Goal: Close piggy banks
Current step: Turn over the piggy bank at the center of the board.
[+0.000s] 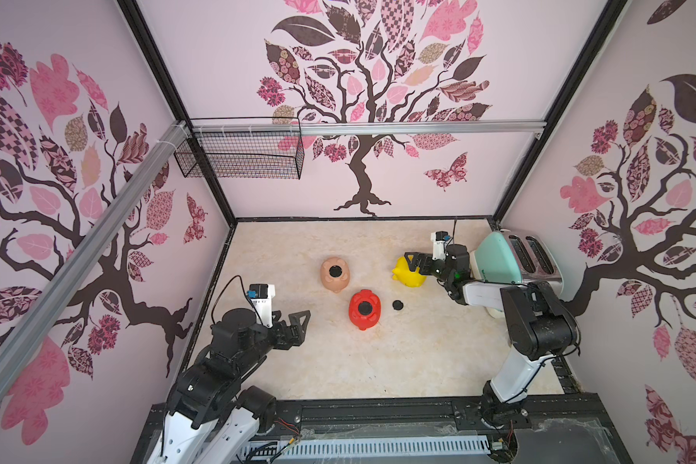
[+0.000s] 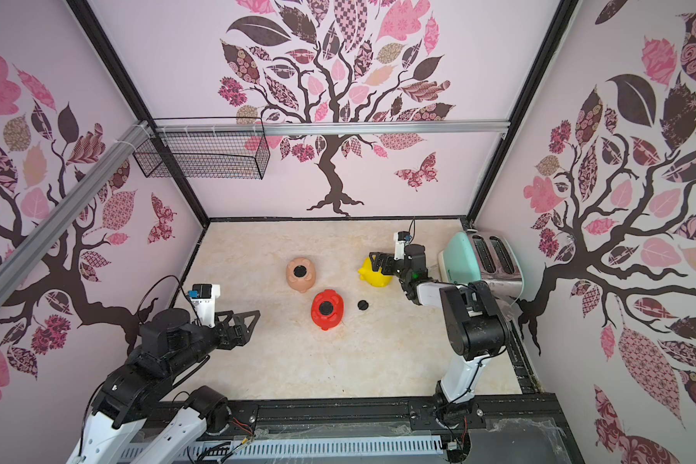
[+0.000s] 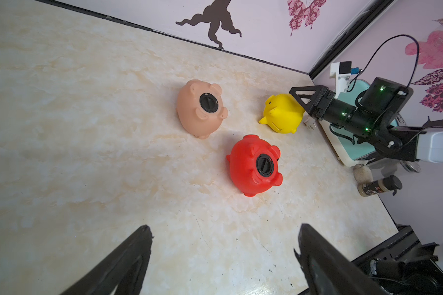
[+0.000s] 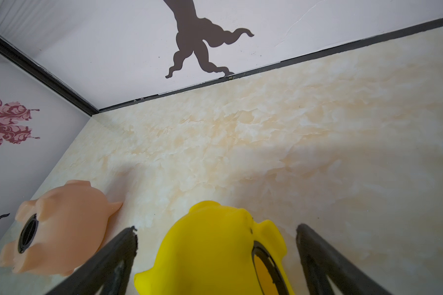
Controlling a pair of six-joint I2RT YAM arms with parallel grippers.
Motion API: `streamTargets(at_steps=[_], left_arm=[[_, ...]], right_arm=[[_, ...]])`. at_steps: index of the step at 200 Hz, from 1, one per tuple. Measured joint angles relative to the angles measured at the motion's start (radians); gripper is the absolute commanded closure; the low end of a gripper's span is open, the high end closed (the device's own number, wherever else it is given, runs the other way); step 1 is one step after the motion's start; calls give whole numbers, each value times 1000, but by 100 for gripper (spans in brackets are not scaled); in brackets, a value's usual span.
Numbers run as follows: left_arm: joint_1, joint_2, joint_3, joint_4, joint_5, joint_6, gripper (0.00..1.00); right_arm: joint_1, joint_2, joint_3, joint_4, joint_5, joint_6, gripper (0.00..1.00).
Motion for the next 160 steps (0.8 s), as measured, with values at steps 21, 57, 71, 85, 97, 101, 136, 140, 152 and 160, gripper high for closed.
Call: streamTargets(at_steps=[21,57,71,85,97,101,136,140,152,160], left_arm=[[0,0,0,0,0,0,8],[0,0,0,0,0,0,8],[0,0,0,0,0,0,8],[0,0,0,0,0,0,8],[0,0,0,0,0,0,8],[0,1,0,0,0,0,8],[0,1,0,0,0,0,8],[0,1,0,0,0,0,8],[0,1,0,0,0,0,8],[0,1,0,0,0,0,8]], right_arm=[[0,34,-18,40,-19,1,0],[0,66,-29,77,-40,5,0],[0,72,-29,85,-41,5,0],[0,79,-27,92,-42,5,0],[0,83,-25,97,-42,8,1],[0,84,-25,98,-42,9,1],[1,89,-15,93,-40,22,10],[2,93,-10,93,-40,26,11],[4,99,5,85,-34,32,13],[6,101,12,78,-24,36,15]])
